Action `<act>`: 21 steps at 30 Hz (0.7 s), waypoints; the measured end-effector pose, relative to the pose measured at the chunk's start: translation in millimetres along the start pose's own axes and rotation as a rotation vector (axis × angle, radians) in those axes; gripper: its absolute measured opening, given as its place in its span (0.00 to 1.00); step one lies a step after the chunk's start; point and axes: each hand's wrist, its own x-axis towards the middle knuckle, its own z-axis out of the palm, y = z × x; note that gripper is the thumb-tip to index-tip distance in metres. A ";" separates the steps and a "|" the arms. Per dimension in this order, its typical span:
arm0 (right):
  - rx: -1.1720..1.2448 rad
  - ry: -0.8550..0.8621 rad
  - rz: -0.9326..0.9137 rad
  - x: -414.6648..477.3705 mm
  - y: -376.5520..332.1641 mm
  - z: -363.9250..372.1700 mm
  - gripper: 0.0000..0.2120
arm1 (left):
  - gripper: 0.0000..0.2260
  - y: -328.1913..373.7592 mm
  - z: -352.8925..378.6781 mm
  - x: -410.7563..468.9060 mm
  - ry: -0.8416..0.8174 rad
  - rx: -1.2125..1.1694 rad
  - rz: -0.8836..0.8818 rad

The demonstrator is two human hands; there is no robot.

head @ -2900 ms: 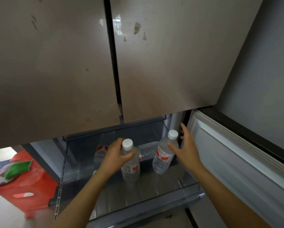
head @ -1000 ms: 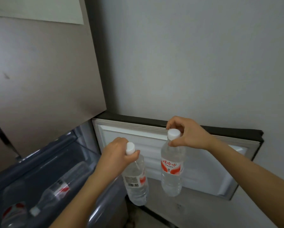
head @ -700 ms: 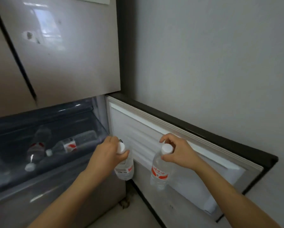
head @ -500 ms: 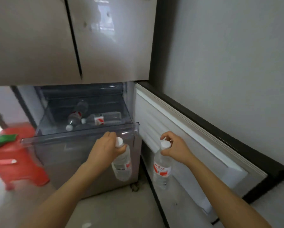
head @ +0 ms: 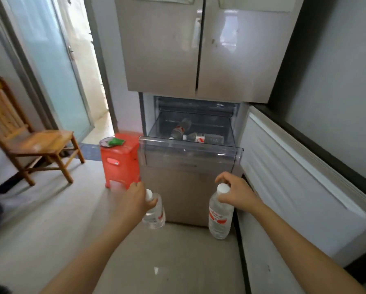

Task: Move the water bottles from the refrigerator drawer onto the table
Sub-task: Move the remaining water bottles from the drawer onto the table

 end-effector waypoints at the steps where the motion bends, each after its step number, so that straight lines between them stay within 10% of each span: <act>1: -0.005 -0.015 -0.020 -4.4 -9.4 6.3 0.18 | 0.18 -10.9 -6.6 -12.5 -0.003 0.004 -0.025; 12: -0.027 -0.338 -0.279 -67.7 -118.7 119.3 0.17 | 0.14 -141.1 -77.2 -200.4 -0.100 0.316 -0.445; 21: -0.185 -0.672 -0.852 -138.9 -227.0 225.9 0.22 | 0.16 -162.7 -131.8 -405.1 0.126 0.292 -0.943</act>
